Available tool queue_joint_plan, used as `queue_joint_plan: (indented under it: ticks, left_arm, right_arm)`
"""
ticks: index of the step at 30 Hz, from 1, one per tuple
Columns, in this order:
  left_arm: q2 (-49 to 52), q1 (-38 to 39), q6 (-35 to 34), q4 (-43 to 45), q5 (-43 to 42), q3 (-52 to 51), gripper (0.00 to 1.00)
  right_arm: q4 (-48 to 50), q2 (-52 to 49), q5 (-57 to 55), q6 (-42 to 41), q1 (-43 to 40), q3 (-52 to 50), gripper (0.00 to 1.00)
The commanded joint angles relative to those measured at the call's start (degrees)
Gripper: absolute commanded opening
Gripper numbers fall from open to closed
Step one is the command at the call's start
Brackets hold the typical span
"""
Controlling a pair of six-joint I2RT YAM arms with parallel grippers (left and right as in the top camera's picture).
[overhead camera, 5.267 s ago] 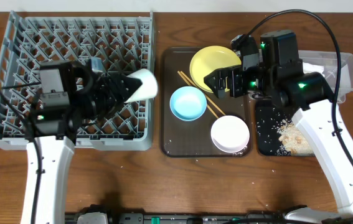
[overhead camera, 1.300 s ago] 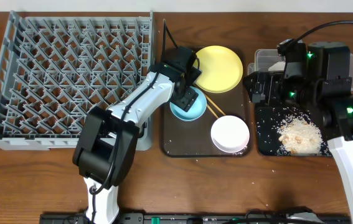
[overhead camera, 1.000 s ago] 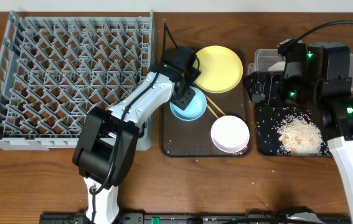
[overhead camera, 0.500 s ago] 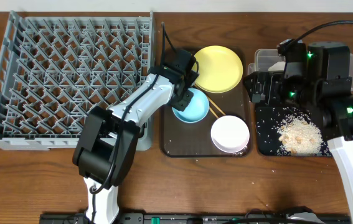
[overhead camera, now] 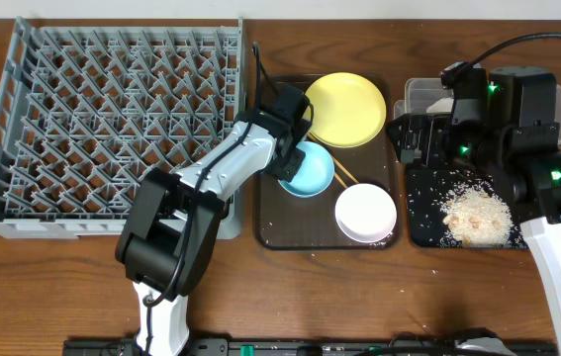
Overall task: Sort waste into correct bins and load items into the dishwasher
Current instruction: 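Grasp the light blue bowl rim with the left gripper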
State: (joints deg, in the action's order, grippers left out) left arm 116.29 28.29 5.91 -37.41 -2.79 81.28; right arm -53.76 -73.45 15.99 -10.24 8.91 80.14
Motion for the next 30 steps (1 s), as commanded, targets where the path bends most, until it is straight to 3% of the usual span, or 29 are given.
queue_joint_plan:
  ticks: [1,29,30]
  left_arm:
    - [0.76,-0.02,-0.66,0.07,0.44,-0.37,0.19]
    - [2.73,0.02,-6.64,0.48,0.24,-0.44,0.19]
    - [2.93,0.02,-6.71,0.52,0.24,-0.44,0.15]
  right_arm:
    - [-0.04,-0.07,-0.33,-0.61,-0.22,0.35,0.99]
    - [-0.04,-0.07,-0.33,-0.61,-0.22,0.35,0.99]
    - [-0.04,-0.07,-0.33,-0.61,-0.22,0.35,0.99]
